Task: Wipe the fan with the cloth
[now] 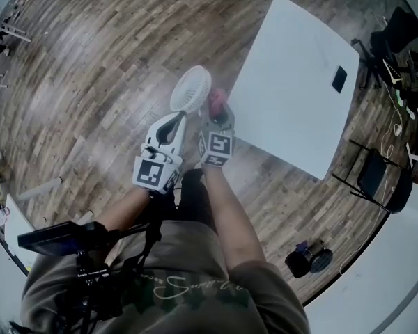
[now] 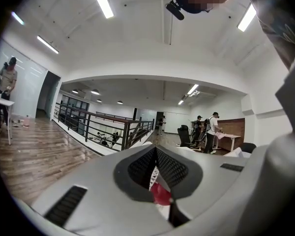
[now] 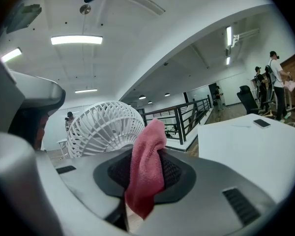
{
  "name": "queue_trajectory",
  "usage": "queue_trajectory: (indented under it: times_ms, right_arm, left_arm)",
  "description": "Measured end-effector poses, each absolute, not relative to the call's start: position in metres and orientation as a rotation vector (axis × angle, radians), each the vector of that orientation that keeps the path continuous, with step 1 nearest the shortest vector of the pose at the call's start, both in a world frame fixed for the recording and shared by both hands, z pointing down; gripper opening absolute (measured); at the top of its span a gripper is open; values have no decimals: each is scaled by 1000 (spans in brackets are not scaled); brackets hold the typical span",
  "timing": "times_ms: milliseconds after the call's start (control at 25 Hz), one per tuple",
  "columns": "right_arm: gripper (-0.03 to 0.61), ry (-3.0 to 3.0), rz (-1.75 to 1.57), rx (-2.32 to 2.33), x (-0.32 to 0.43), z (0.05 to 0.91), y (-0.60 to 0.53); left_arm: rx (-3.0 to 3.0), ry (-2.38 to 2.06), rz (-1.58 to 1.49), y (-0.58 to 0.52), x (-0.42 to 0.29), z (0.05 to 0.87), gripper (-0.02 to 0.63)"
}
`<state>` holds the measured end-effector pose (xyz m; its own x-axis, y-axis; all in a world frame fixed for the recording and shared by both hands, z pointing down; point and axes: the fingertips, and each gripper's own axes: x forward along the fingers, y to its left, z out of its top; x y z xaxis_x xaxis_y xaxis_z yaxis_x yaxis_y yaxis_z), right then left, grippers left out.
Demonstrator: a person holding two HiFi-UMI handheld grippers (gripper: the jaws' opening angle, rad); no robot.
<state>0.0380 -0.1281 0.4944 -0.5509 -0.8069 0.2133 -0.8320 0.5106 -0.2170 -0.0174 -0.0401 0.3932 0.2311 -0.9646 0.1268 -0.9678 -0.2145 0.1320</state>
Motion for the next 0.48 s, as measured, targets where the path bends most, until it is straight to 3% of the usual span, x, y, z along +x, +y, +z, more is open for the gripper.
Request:
queue_trajectory:
  times_ms: [480]
  right_arm:
    - [107, -2695, 419, 1466, 39, 492, -127]
  left_arm:
    - [2316, -1898, 20, -50, -19, 404, 18]
